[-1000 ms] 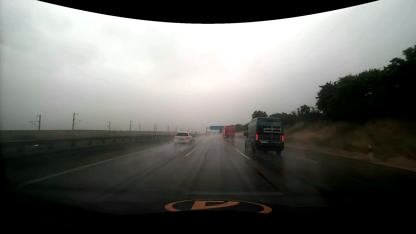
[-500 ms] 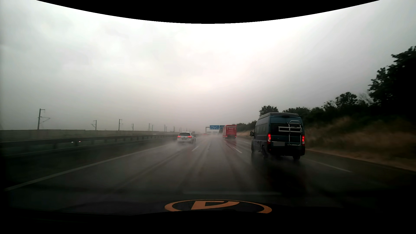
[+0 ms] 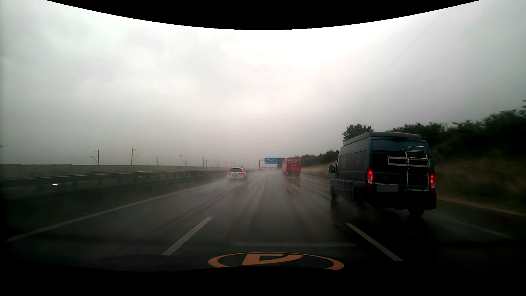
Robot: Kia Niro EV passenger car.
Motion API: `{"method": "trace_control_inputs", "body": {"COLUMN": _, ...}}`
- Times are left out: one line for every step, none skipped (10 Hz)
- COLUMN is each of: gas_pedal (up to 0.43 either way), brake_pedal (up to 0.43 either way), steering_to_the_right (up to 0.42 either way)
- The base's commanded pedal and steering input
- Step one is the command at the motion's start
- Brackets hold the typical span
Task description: Follow the waypoints while adhering to traffic rules and regulations
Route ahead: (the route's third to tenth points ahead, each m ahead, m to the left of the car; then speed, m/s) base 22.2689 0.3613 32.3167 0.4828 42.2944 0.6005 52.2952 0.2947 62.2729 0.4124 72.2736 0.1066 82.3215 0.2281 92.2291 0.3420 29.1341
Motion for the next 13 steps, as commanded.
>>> {"method": "trace_control_inputs", "body": {"gas_pedal": 0.26, "brake_pedal": 0.0, "steering_to_the_right": -0.001}}
{"method": "trace_control_inputs", "body": {"gas_pedal": 0.26, "brake_pedal": 0.0, "steering_to_the_right": -0.001}}
{"method": "trace_control_inputs", "body": {"gas_pedal": 0.26, "brake_pedal": 0.0, "steering_to_the_right": -0.001}}
{"method": "trace_control_inputs", "body": {"gas_pedal": 0.26, "brake_pedal": 0.0, "steering_to_the_right": -0.001}}
{"method": "trace_control_inputs", "body": {"gas_pedal": 0.26, "brake_pedal": 0.0, "steering_to_the_right": -0.001}}
{"method": "trace_control_inputs", "body": {"gas_pedal": 0.26, "brake_pedal": 0.0, "steering_to_the_right": -0.001}}
{"method": "trace_control_inputs", "body": {"gas_pedal": 0.26, "brake_pedal": 0.0, "steering_to_the_right": -0.001}}
{"method": "trace_control_inputs", "body": {"gas_pedal": 0.26, "brake_pedal": 0.0, "steering_to_the_right": -0.001}}
{"method": "trace_control_inputs", "body": {"gas_pedal": 0.26, "brake_pedal": 0.0, "steering_to_the_right": -0.002}}
{"method": "trace_control_inputs", "body": {"gas_pedal": 0.26, "brake_pedal": 0.0, "steering_to_the_right": -0.001}}
{"method": "trace_control_inputs", "body": {"gas_pedal": 0.26, "brake_pedal": 0.0, "steering_to_the_right": -0.002}}
{"method": "trace_control_inputs", "body": {"gas_pedal": 0.248, "brake_pedal": 0.0, "steering_to_the_right": -0.002}}
{"method": "trace_control_inputs", "body": {"gas_pedal": 0.24, "brake_pedal": 0.0, "steering_to_the_right": -0.002}}
